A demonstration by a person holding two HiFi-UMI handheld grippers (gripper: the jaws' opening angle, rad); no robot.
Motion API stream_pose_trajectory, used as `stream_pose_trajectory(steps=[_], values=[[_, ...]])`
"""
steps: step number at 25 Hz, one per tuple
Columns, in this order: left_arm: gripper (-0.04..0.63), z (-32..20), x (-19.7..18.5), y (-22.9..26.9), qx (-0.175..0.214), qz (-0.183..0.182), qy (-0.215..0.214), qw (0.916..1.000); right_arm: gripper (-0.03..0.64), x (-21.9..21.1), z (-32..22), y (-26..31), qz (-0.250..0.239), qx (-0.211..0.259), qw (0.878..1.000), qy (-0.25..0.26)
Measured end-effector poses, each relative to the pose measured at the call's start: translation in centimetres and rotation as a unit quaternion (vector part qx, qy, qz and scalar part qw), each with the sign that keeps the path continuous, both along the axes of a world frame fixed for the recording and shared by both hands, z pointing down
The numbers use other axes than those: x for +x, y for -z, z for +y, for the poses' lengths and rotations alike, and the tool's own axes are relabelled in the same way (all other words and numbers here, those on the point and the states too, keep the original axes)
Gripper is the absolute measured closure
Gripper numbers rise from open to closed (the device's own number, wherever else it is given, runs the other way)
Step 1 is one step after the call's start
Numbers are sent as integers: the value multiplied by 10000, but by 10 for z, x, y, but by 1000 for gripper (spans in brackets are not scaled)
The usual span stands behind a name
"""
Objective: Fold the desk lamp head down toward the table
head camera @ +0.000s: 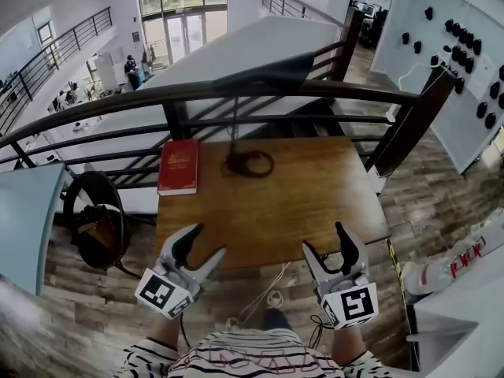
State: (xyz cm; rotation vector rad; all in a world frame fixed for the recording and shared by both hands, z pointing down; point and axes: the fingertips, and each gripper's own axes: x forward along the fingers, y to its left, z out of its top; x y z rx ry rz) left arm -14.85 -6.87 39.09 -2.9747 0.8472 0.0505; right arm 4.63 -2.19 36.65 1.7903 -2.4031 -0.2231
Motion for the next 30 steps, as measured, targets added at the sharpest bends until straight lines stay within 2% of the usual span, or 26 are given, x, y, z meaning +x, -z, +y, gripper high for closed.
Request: stream_pose_trajectory(steps=[7,11,16,21,25,30], values=[[325,-56,28,8,150,-19,571,9983,314,33,-65,14,370,229,9974,567],[321,-89,54,13,254,-38,876,9958,298,61,-101,28,858,483,9917,828],[321,-128,98,11,297,-161,1192,9923,291,109,-141,40,1726,673,9774,1014],[321,-157,113,7,310,-191,1445,9888,291,134,-177,50,2487,916,9591,1000],[321,-181,122,15,376,-261,1443,9885,291,141,-208,64,2898,1107,9460,942],[321,-236,135,24,473,-343,1388,9886,291,147,-267,81,3316,1303,9306,838]])
